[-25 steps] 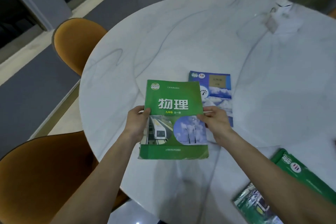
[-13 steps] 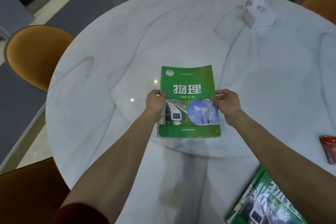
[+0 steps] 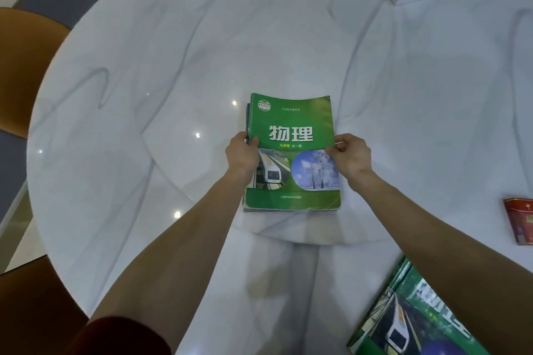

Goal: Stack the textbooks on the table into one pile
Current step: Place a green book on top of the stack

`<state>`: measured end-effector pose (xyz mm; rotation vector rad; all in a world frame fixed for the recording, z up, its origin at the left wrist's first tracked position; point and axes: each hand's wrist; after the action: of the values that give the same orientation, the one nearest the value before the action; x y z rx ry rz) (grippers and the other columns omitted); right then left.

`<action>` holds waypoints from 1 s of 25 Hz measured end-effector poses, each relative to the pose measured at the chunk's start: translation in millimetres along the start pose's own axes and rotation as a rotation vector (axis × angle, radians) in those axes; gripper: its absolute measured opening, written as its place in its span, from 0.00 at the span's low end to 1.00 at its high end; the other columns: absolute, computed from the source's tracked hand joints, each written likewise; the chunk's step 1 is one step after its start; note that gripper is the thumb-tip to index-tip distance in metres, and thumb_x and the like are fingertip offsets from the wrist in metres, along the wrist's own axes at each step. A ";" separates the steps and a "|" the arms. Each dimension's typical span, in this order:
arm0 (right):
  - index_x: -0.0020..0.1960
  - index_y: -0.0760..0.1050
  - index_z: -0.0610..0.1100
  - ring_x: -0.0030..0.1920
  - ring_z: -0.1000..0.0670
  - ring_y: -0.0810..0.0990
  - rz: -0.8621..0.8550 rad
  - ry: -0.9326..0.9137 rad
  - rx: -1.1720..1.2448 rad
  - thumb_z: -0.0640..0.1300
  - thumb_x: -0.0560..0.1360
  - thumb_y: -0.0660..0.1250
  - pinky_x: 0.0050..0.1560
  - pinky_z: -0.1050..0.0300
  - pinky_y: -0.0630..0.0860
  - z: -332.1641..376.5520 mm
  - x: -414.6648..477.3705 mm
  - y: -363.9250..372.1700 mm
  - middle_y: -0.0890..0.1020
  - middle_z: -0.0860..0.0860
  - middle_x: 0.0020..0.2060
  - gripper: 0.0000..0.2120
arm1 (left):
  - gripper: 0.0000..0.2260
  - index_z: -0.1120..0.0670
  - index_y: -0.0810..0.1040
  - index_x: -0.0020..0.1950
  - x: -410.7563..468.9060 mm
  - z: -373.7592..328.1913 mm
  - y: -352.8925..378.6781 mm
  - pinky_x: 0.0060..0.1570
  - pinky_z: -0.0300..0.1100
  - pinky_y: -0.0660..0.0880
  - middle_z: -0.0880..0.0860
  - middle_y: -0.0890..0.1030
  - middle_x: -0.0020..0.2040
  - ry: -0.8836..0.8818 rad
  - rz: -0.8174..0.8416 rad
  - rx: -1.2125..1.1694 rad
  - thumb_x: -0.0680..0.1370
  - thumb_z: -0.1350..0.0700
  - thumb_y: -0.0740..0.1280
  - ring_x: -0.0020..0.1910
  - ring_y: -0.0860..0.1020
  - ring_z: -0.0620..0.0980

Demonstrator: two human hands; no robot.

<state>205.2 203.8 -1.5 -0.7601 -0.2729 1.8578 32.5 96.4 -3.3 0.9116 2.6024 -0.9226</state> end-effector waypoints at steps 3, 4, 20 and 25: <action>0.56 0.79 0.36 0.45 0.44 0.79 -0.017 -0.064 -0.053 0.34 0.74 0.66 0.52 0.54 0.77 -1.6 -0.7 3.1 0.84 0.38 0.51 0.11 | 0.11 0.63 0.75 0.60 -4.1 6.1 5.8 0.54 0.48 0.76 0.63 0.79 0.58 0.069 -0.055 0.169 0.81 0.61 0.58 0.55 0.78 0.61; 0.55 0.80 0.36 0.47 0.41 0.81 -0.019 -0.079 -0.080 0.34 0.74 0.65 0.55 0.52 0.77 -1.6 -1.6 4.0 0.84 0.37 0.50 0.11 | 0.11 0.63 0.75 0.60 -6.8 7.6 7.9 0.55 0.48 0.74 0.63 0.77 0.59 0.081 -0.075 0.226 0.81 0.61 0.59 0.57 0.77 0.61; 0.52 0.81 0.32 0.52 0.38 0.81 0.004 -0.076 -0.268 0.35 0.74 0.66 0.54 0.54 0.77 2.3 2.4 9.5 0.84 0.36 0.50 0.10 | 0.12 0.64 0.74 0.61 1.4 13.8 1.3 0.62 0.51 0.73 0.63 0.71 0.62 0.105 0.016 0.404 0.81 0.59 0.60 0.61 0.73 0.62; 0.54 0.80 0.34 0.53 0.40 0.81 0.024 -0.074 -0.276 0.35 0.74 0.66 0.55 0.56 0.76 5.3 2.0 7.6 0.84 0.38 0.52 0.11 | 0.13 0.63 0.74 0.60 -3.3 12.9 -1.2 0.60 0.54 0.75 0.63 0.74 0.60 0.084 0.065 0.469 0.80 0.58 0.60 0.58 0.75 0.62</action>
<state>195.7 203.3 -2.0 -0.8852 -0.5789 1.8958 34.5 85.9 -11.4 1.1557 2.4446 -1.5444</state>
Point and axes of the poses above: each hand's wrist, its own x-axis towards the middle knuckle, its own y-axis out of the palm, z = x × y
